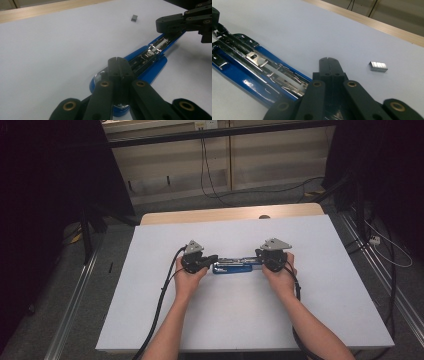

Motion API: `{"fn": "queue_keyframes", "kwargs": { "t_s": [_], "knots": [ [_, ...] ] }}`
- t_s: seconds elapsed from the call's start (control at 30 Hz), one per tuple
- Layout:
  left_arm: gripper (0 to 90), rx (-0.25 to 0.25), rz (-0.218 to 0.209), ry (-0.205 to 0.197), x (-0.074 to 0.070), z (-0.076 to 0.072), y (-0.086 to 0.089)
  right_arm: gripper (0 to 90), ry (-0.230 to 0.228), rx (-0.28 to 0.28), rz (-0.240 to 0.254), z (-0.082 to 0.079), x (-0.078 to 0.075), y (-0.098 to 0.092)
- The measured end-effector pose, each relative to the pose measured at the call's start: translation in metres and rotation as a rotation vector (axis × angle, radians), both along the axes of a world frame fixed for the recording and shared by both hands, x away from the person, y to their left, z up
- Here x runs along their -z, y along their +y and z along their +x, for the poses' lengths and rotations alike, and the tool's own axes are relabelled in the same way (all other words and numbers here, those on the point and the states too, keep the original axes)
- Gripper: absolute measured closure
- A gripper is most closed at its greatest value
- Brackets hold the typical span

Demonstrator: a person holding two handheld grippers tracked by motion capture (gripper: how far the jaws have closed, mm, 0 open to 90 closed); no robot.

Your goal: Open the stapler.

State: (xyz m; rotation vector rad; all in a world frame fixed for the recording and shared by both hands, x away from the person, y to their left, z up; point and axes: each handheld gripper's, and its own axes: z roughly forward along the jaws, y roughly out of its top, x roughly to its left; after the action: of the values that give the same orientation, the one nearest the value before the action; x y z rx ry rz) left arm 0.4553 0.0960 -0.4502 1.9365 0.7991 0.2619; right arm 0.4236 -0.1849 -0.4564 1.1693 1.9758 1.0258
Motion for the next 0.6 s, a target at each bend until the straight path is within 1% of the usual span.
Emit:
{"fn": "queue_keyframes", "kwargs": {
  "t_s": [0.03,0.17,0.23,0.27,0.3,0.33,0.37,0.5,0.6],
  "knots": [
    [89.9,-0.001,-0.002,0.004,-0.001,0.000,0.000,90.0,0.001,0.000,0.001,0.000,0.000,0.000],
    [83.3,-0.015,-0.019,0.010,-0.004,-0.001,0.003,90.0,0.001,0.008,0.014,0.002,-0.005,-0.003],
    [76.2,-0.028,-0.036,0.016,-0.008,-0.002,0.005,90.0,0.000,0.005,0.017,0.003,-0.008,-0.005],
    [74.6,-0.026,-0.040,0.018,-0.009,-0.003,0.007,90.0,0.001,0.003,0.017,0.003,-0.010,-0.005],
    [73.1,-0.026,-0.038,0.018,-0.011,-0.004,0.008,89.2,-0.006,0.004,0.013,0.004,-0.012,-0.006],
    [69.4,-0.028,-0.037,0.021,-0.013,-0.005,0.009,86.7,-0.011,0.004,0.014,0.004,-0.014,-0.006],
    [65.8,-0.027,-0.031,0.022,-0.014,-0.006,0.011,86.2,-0.009,0.002,0.018,0.005,-0.017,-0.007],
    [56.7,-0.049,-0.047,0.028,-0.019,-0.012,0.020,80.4,0.004,-0.001,0.022,0.009,-0.024,-0.009],
    [49.1,-0.055,-0.035,0.026,-0.023,-0.015,0.025,76.2,0.005,0.009,0.032,0.012,-0.028,-0.011]
  ]
}}
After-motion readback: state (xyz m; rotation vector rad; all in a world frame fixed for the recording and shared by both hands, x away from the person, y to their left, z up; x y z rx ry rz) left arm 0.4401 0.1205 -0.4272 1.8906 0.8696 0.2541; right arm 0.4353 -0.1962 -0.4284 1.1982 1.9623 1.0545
